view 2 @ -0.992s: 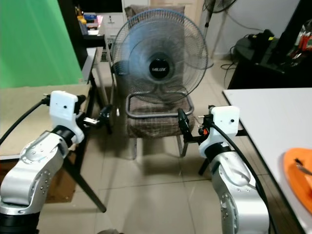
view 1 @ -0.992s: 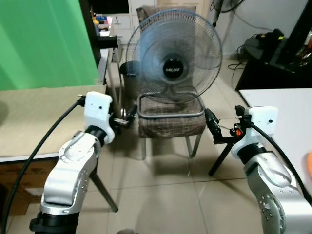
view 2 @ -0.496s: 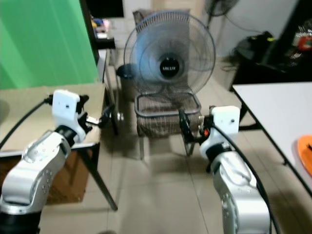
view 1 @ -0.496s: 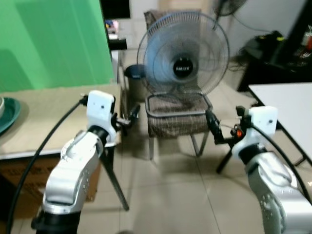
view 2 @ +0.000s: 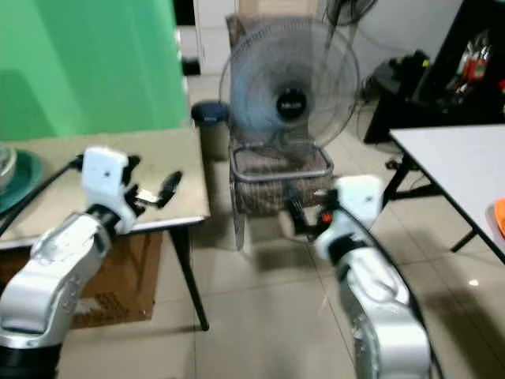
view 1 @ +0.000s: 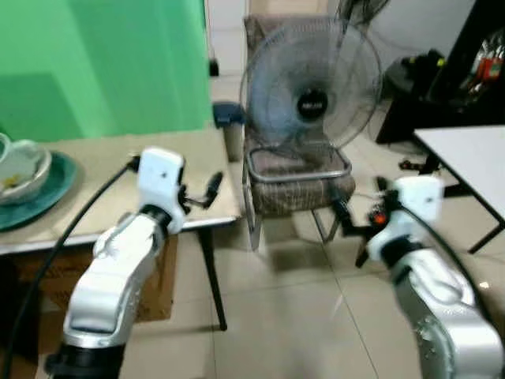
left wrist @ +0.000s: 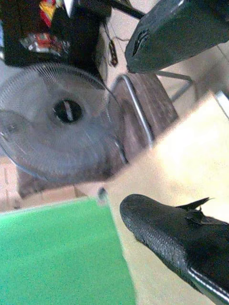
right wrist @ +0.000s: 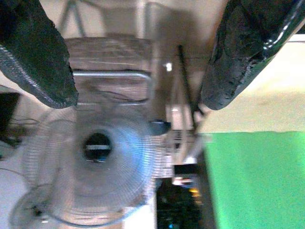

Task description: Setting the table

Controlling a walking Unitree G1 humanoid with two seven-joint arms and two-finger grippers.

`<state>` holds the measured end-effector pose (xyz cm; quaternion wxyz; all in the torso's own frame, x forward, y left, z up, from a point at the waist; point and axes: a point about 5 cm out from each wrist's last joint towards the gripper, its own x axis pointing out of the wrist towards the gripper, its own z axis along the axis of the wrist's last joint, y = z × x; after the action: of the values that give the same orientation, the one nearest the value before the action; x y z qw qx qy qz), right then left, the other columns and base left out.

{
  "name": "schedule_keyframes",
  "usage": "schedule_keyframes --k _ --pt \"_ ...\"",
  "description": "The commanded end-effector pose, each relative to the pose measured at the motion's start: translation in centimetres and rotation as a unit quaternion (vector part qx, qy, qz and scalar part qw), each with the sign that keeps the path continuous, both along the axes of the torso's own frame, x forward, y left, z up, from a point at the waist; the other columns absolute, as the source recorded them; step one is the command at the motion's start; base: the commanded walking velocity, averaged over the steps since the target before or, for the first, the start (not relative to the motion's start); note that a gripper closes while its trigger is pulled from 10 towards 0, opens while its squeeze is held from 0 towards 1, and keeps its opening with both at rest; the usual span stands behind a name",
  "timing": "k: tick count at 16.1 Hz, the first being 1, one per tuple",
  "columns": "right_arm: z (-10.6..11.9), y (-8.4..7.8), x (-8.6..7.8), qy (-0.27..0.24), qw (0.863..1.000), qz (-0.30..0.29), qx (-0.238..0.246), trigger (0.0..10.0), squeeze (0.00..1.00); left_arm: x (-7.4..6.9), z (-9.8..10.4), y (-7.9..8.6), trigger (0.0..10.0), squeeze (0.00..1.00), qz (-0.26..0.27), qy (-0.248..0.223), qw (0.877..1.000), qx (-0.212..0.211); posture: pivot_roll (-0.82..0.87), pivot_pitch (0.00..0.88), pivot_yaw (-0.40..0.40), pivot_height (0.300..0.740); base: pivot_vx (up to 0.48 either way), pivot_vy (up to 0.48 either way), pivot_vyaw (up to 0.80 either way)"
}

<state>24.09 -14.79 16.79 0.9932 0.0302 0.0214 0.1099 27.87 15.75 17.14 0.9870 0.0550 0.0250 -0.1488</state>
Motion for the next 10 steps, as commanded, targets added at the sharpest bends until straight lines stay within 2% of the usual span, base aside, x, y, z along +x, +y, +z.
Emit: schedule_keyframes --k 1,6,9,10 --pt "0.31 -0.45 0.01 -0.007 1.000 -0.010 -0.004 10.0 1.00 0.04 0.15 -0.31 10.0 0.00 -0.006 -0.003 1.000 -0.001 0.05 0.000 -0.001 0.740 0.000 0.341 0.00" --pt "0.23 -0.42 -0.11 -0.006 1.000 -0.008 -0.004 10.0 1.00 0.05 0.14 -0.29 10.0 0.00 -0.004 -0.002 1.000 -0.001 0.05 0.000 -0.002 0.740 0.000 0.339 0.00" --pt "0.18 -0.39 -0.07 -0.004 1.000 -0.004 -0.006 10.0 1.00 0.20 0.32 -0.16 10.0 0.00 0.008 -0.007 1.000 -0.001 0.05 0.000 -0.006 0.740 0.000 0.000 0.00" --pt "0.15 -0.37 -0.03 -0.003 1.000 -0.001 -0.010 10.0 1.00 0.24 0.37 -0.04 10.0 0.00 0.012 -0.009 1.000 0.001 0.05 0.000 -0.006 0.740 0.000 0.000 0.48"
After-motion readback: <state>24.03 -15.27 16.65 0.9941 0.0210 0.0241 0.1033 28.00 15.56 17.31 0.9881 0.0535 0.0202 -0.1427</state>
